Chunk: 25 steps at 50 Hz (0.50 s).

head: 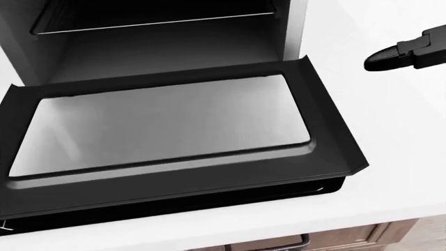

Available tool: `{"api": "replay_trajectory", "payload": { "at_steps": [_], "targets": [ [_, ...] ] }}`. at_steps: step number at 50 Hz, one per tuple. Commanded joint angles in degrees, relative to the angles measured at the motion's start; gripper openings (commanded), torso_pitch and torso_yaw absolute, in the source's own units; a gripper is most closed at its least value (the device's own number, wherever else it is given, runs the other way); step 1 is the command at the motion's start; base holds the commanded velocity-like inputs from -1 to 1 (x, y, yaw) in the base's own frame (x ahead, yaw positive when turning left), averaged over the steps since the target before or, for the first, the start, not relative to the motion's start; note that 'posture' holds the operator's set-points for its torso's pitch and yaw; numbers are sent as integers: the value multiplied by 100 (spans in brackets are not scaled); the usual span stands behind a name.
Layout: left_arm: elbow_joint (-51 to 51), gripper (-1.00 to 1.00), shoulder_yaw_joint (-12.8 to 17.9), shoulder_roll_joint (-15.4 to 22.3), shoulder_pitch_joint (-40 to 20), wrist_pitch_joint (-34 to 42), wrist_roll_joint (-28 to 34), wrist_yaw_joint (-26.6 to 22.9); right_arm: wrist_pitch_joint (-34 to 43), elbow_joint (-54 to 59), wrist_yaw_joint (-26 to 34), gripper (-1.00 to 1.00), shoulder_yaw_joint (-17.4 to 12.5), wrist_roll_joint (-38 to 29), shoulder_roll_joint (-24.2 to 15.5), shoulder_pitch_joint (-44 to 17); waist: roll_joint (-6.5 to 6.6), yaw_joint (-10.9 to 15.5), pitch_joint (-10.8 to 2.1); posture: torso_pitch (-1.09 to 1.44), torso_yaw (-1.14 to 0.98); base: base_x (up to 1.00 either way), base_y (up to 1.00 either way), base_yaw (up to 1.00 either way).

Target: Close the toaster oven door.

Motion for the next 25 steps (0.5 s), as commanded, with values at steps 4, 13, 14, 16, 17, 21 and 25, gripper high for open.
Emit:
{"api": "replay_trajectory", "payload": {
  "at_steps": [4,13,14,16,17,21,25],
  "targets": [
    [-130,100,99,149,-122,-171,17,9,-265,-119,-24,100,-70,-48,-64,-128,12,-2,-136,0,0,0,0,0],
    [-151,100,105,162,-134,-144,0,19,-332,-173,40,100,-80,-75,11,29,11,2,-144,0,0,0,0,0],
    [-159,100,108,161,-130,-140,-7,21,-350,-172,42,100,-83,-81,20,55,11,2,-145,0,0,0,0,0],
    [-160,100,114,166,-125,-139,-10,21,-372,-174,48,100,-85,-96,32,94,12,4,-145,0,0,0,0,0],
    [-164,100,115,169,-126,-133,-16,22,-381,-168,45,100,-89,-100,44,114,12,5,-145,0,0,0,0,0],
    [-153,100,115,194,-149,-123,-30,27,-360,-161,54,100,-80,-102,51,85,12,6,-153,0,0,0,0,0],
    [-144,100,126,215,-155,-116,-57,33,-418,-130,49,100,-64,-129,83,123,15,7,-155,0,0,0,0,0]
  ]
}}
